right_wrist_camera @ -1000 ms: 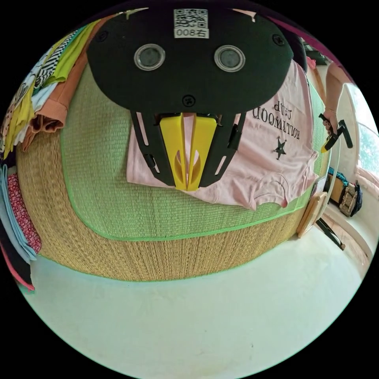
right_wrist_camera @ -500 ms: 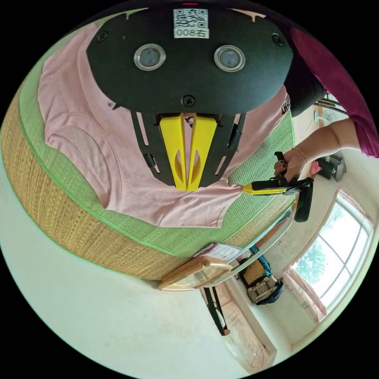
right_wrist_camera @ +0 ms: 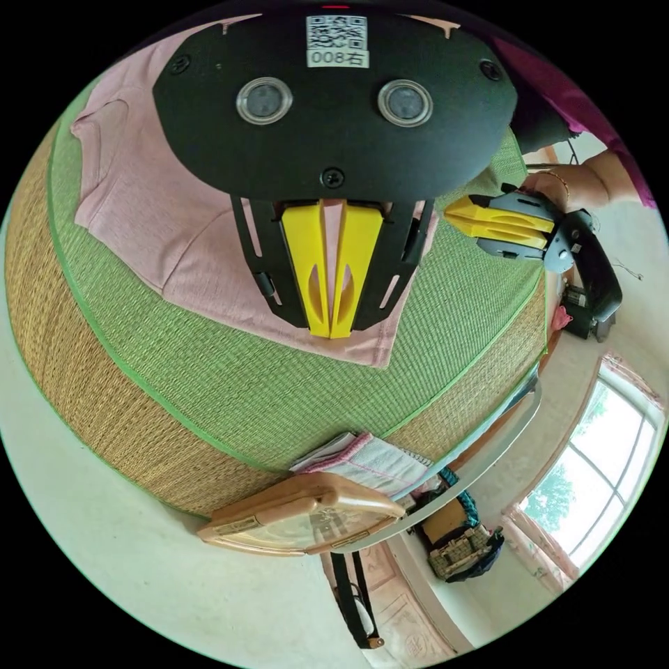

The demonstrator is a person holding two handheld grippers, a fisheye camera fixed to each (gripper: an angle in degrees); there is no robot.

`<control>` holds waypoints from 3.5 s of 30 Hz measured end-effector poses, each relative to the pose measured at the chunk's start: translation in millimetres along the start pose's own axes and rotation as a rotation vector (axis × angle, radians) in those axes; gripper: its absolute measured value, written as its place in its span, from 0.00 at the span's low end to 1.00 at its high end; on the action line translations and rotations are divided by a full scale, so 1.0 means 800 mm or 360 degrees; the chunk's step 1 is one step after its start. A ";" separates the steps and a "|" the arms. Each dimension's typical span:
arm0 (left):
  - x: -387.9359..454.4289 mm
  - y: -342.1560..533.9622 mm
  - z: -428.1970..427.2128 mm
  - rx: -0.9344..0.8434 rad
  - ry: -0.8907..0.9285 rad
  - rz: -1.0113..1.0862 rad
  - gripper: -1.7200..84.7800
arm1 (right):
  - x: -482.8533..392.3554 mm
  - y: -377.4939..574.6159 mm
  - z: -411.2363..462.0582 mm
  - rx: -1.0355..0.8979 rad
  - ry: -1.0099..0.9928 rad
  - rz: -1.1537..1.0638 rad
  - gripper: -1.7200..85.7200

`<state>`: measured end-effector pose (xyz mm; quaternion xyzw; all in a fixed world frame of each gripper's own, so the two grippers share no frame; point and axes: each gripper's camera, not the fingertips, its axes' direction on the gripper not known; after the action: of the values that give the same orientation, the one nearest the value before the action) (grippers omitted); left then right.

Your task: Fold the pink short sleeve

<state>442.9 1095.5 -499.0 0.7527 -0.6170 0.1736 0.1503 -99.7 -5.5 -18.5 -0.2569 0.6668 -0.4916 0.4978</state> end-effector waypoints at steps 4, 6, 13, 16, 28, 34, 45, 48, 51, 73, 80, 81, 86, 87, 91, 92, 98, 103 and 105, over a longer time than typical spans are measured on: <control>0.001 0.001 -0.017 0.0064 0.0023 0.0026 0.03 | -0.006 0.012 -0.014 0.0023 0.0003 0.0020 0.02; 0.009 -0.006 -0.021 0.0070 0.0028 0.0087 0.03 | -0.004 0.030 -0.037 0.0090 -0.0024 0.0052 0.02; 0.034 -0.051 -0.002 -0.0014 -0.0003 0.0291 0.03 | 0.067 0.238 -0.215 0.0408 0.0217 0.0375 0.02; 0.046 -0.077 0.019 -0.0082 -0.0073 0.0378 0.02 | 0.124 0.348 -0.277 0.0384 0.0506 0.0690 0.02; 0.097 -0.120 0.083 -0.0291 -0.0442 0.0588 0.02 | 0.270 0.535 -0.310 0.0354 0.0707 0.1332 0.02; 0.121 -0.113 0.065 -0.0185 -0.0394 0.0524 0.02 | 0.254 0.550 -0.328 0.0370 0.0699 0.1296 0.02; 0.175 -0.133 0.117 -0.0284 -0.0393 0.0649 0.02 | 0.261 0.492 -0.259 0.0183 0.0710 0.0973 0.02; 0.174 -0.136 0.115 -0.0297 -0.0381 0.0611 0.02 | 0.281 0.500 -0.262 0.0211 0.0637 0.1029 0.02; 0.179 -0.121 0.097 -0.0281 -0.0414 0.0536 0.02 | 0.281 0.519 -0.269 0.0206 0.0626 0.1078 0.02; 0.217 0.280 -0.111 -0.0654 0.0025 -0.0145 0.10 | -0.125 0.997 -0.273 -0.0080 0.0323 0.1312 0.04; 0.255 0.280 -0.097 -0.0661 -0.0062 -0.0175 0.09 | -0.139 1.044 -0.252 0.0017 0.0315 0.1474 0.04; 0.262 0.280 -0.094 -0.0672 -0.0050 -0.0178 0.09 | -0.142 1.048 -0.247 0.0026 0.0329 0.1482 0.03; 0.279 0.278 -0.081 -0.0702 -0.0035 -0.0234 0.04 | -0.149 1.061 -0.232 0.0033 0.0332 0.1443 0.02; 0.284 0.276 -0.081 -0.0706 -0.0033 -0.0247 0.04 | -0.150 1.065 -0.229 0.0038 0.0315 0.1445 0.02; 0.303 0.272 -0.092 -0.0665 -0.0095 -0.0210 0.03 | -0.163 1.077 -0.215 0.0011 0.0306 0.1412 0.02; 0.308 0.273 -0.095 -0.0648 -0.0114 -0.0215 0.02 | -0.166 1.079 -0.213 0.0012 0.0304 0.1414 0.02; 0.333 0.280 -0.081 -0.0684 -0.0146 -0.0287 0.02 | -0.197 1.117 -0.184 0.0019 0.0226 0.1424 0.02; 0.370 0.268 -0.067 -0.0616 -0.0133 -0.0331 0.03 | -0.200 1.143 -0.167 0.0107 0.0114 0.1489 0.02; 0.395 0.253 -0.067 -0.0516 -0.0118 -0.0329 0.03 | -0.204 1.149 -0.166 0.0155 0.0120 0.1508 0.02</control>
<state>296.2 803.0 -307.6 0.7838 -0.5615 0.0277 0.2638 -25.7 537.3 -785.8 0.1169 0.7043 -0.2501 0.6541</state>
